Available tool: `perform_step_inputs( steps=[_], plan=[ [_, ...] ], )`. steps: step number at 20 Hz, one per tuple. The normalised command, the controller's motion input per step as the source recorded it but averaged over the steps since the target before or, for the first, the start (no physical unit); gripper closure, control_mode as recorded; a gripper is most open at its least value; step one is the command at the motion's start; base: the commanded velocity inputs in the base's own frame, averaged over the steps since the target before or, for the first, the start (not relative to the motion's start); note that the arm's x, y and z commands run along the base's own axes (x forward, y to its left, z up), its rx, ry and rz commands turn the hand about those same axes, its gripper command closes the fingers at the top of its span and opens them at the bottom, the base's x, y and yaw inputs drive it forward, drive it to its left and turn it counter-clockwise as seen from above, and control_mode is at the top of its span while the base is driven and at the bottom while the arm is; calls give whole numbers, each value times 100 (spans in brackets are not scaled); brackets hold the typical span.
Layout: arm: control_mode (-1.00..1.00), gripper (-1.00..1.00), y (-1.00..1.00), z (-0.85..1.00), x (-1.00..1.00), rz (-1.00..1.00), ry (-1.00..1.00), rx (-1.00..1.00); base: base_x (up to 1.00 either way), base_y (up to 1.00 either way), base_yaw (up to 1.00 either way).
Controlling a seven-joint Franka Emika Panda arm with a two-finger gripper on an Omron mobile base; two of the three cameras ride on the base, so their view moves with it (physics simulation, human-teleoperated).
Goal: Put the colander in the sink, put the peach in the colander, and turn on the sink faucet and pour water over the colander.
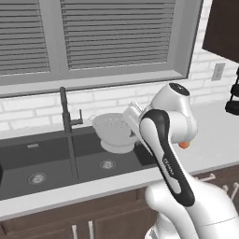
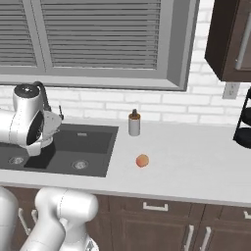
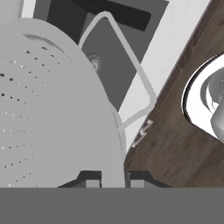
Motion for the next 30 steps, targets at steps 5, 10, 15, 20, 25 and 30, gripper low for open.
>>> perform_step_inputs(
  steps=[5,10,15,20,25,30],
  plan=[
    [100,100,0,0,0,0,0,0,48,-5,0],
    [100,100,0,0,0,0,0,0,33,0,0],
    [100,100,0,0,0,0,0,0,40,-6,0],
    [100,100,0,0,0,0,0,0,50,-10,11],
    [100,100,0,0,0,0,0,0,8,-5,0],
    [100,100,0,0,0,0,0,0,18,0,0]
  ],
)
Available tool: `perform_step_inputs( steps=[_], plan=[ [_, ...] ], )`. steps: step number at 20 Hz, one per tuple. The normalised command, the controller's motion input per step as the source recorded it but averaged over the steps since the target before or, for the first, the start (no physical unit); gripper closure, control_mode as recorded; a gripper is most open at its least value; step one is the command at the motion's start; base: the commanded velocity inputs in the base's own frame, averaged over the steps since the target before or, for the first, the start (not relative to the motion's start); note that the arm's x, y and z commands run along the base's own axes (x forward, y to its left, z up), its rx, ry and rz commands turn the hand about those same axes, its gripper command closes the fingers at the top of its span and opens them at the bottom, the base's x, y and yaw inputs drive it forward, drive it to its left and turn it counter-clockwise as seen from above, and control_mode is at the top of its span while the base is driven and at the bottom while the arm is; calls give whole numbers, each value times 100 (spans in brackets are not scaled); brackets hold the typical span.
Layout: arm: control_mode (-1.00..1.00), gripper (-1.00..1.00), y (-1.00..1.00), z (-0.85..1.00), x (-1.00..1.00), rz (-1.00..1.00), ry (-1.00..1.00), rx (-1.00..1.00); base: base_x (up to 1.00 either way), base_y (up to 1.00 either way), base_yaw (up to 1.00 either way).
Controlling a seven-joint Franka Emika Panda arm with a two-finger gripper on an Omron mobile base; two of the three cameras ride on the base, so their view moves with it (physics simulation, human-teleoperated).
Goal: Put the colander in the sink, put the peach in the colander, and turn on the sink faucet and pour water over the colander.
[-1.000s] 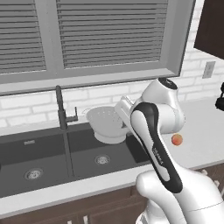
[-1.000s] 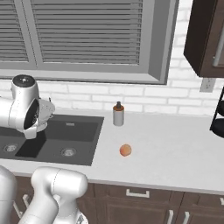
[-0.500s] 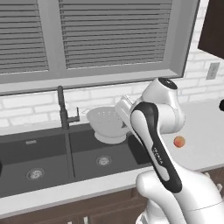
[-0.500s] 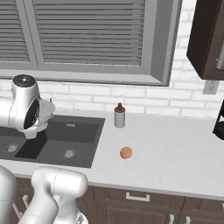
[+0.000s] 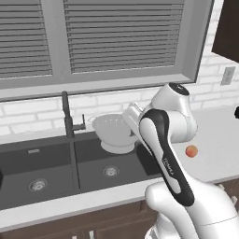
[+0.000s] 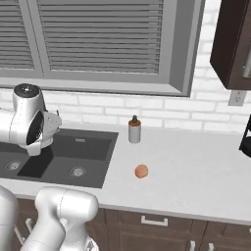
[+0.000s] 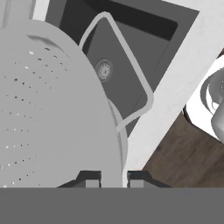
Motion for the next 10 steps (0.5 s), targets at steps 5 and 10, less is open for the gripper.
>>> perform_step_inputs(
  steps=[5,10],
  plan=[
    [-100,100,-3,-1,3,0,1,0,14,0,0],
    [-100,100,-36,-20,26,1,19,0,0,0,0]
  ],
)
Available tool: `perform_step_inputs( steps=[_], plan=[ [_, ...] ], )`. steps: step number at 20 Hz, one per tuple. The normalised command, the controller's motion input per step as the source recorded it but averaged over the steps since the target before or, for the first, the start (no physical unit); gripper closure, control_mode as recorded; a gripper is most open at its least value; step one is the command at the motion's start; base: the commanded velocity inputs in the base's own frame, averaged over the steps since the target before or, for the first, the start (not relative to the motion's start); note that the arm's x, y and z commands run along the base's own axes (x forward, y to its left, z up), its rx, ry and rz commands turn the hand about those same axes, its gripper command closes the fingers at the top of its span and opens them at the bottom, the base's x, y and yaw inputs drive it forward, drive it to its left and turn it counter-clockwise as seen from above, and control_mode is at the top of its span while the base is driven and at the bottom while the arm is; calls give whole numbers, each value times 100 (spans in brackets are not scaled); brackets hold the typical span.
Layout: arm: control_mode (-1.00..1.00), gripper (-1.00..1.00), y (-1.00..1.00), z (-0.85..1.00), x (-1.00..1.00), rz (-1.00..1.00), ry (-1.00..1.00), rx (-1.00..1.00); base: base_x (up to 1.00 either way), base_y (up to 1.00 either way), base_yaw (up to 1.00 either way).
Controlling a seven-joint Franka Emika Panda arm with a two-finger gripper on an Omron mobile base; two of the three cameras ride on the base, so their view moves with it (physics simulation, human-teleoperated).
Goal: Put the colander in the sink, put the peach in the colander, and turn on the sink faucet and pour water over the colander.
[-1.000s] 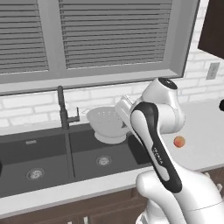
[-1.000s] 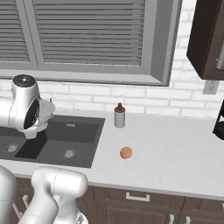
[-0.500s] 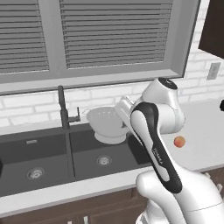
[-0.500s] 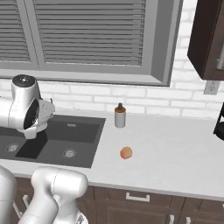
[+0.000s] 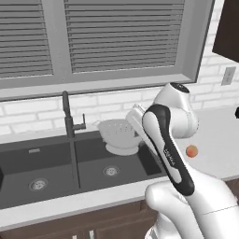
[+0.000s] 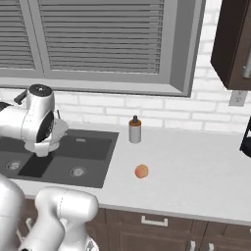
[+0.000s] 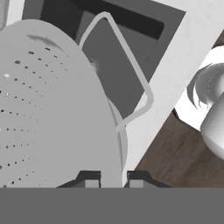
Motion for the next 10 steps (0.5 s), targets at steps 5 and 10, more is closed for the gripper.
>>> perform_step_inputs(
  steps=[5,10],
  plan=[
    [-100,100,-33,-24,45,9,8,0,0,0,0],
    [-100,100,5,-51,52,25,-17,-2,0,0,0]
  ],
)
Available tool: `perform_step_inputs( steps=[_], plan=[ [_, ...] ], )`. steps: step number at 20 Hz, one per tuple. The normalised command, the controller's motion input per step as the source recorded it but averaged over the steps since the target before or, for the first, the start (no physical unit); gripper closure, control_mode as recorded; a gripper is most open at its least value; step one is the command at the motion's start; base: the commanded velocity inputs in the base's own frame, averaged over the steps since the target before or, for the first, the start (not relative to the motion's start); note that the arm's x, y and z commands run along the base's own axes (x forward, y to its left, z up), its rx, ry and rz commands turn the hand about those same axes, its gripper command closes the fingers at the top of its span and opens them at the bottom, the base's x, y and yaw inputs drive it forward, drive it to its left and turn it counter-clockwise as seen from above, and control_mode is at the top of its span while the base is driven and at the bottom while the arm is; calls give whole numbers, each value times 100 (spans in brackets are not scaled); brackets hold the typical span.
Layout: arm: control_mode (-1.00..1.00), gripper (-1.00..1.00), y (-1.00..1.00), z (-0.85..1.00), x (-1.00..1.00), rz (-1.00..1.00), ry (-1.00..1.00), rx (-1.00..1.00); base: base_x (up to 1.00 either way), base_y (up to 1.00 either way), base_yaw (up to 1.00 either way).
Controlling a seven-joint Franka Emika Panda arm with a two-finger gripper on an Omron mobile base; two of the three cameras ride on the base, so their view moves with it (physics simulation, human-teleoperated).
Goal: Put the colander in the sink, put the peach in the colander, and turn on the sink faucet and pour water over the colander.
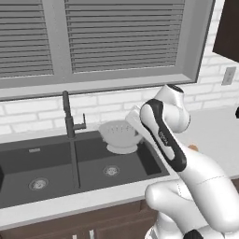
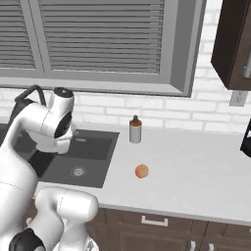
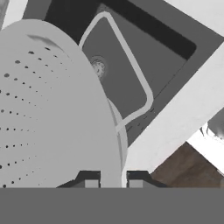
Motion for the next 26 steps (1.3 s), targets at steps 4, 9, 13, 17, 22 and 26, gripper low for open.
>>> perform_step_inputs(
  steps=[4,9,13,17,22,26],
  plan=[
    [-100,100,-2,-54,42,28,-19,0,0,0,0],
    [-100,100,1,-38,52,20,-2,0,0,0,0],
    [-100,100,13,-38,65,12,22,0,0,0,0],
    [-100,100,14,-55,52,9,17,-5,0,0,0],
    [-100,100,0,-49,39,4,5,0,0,0,0],
    [-100,100,15,-57,32,0,0,0,0,0,0]
  ],
)
